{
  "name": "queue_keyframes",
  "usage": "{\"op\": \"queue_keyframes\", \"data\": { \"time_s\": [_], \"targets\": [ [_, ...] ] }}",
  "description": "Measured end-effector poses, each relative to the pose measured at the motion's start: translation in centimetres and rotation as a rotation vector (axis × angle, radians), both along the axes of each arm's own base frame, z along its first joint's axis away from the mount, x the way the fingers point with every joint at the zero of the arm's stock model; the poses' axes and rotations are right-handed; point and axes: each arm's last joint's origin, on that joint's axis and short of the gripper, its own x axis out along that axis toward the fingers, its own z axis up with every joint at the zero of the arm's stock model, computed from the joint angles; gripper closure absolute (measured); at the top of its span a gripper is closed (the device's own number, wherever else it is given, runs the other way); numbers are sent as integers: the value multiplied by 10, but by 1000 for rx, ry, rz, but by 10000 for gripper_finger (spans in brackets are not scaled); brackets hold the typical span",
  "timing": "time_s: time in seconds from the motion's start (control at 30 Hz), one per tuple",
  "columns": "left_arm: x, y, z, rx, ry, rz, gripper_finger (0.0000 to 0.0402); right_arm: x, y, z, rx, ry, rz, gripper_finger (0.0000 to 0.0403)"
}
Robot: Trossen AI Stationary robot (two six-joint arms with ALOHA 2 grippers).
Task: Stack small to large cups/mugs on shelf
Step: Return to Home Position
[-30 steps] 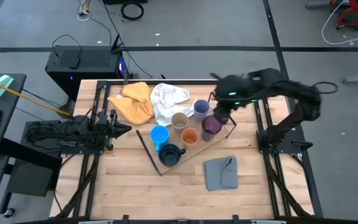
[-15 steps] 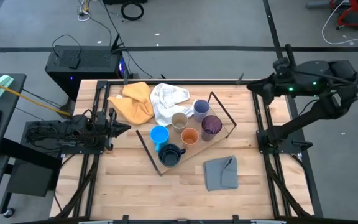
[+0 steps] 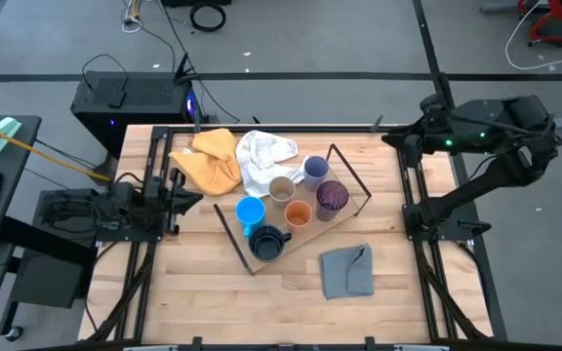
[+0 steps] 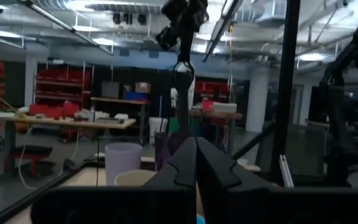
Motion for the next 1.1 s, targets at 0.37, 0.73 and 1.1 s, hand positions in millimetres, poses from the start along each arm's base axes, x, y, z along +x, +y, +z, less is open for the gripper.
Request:
{"op": "queue_keyframes", "data": {
  "time_s": [0.37, 0.73, 1.1],
  "targets": [
    [5, -3, -20, -11, 205, -87, 388, 0, 0, 0, -4, 0, -3, 234],
    [5, -1, -26, -35, 266, -28, 376, -1, 0, 0, -15, 8, -6, 234],
    [5, -1, -26, -68, 264, -33, 387, -1, 0, 0, -17, 9, -4, 234]
  ]
}}
